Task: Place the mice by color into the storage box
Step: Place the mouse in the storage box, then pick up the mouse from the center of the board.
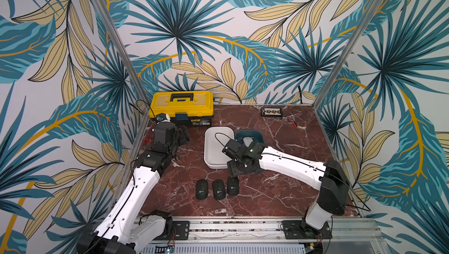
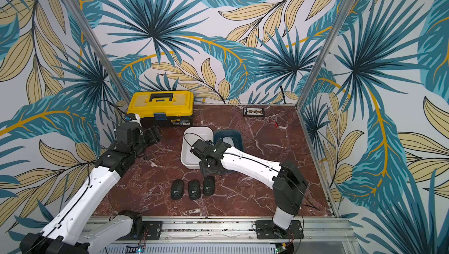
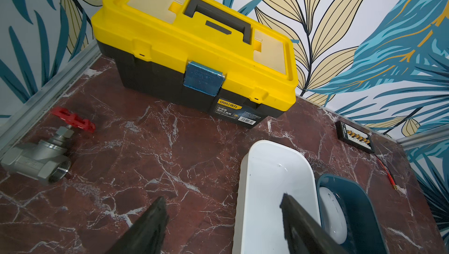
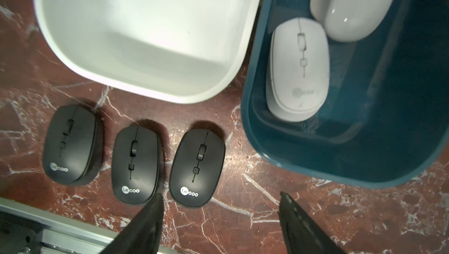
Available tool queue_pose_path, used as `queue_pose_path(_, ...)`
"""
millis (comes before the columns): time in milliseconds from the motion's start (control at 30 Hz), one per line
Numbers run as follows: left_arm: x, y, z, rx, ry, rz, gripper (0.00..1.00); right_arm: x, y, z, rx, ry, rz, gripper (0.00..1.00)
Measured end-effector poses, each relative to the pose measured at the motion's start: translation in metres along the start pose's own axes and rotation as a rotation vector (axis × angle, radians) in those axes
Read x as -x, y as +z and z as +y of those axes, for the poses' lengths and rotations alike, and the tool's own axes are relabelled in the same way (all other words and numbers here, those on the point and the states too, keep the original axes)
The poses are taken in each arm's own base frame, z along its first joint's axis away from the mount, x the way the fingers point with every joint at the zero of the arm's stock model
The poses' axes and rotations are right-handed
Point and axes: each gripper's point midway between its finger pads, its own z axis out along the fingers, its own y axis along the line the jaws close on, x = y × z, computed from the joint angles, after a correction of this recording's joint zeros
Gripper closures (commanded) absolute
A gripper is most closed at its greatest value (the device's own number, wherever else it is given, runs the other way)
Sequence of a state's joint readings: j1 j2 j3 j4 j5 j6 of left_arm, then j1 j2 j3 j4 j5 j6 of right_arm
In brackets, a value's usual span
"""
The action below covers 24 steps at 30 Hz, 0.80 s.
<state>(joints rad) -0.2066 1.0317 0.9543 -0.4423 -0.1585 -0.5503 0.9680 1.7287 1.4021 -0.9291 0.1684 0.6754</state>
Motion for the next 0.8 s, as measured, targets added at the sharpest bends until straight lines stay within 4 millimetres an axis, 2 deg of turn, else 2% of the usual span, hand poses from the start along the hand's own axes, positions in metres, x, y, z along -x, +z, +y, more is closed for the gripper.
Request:
queue_pose_path(267,0.002,-0.004,0.001,0.001,-0.002,-0.01,0.24,-0.026,0.014,0.028,0.03,0.025,0.062,0.25)
queue_pose_path(500,-0.001,-0.004,0.003,0.004,-0.001,-0.007,0.24,-0.041,0.032,0.029,0.041,0.126,0.107,0.24)
queue_pose_path(800,-0.002,-0.004,0.003,0.007,0.002,-0.003,0.24,-0.047,0.063,0.035,0.025,0.17,0.141,0.23)
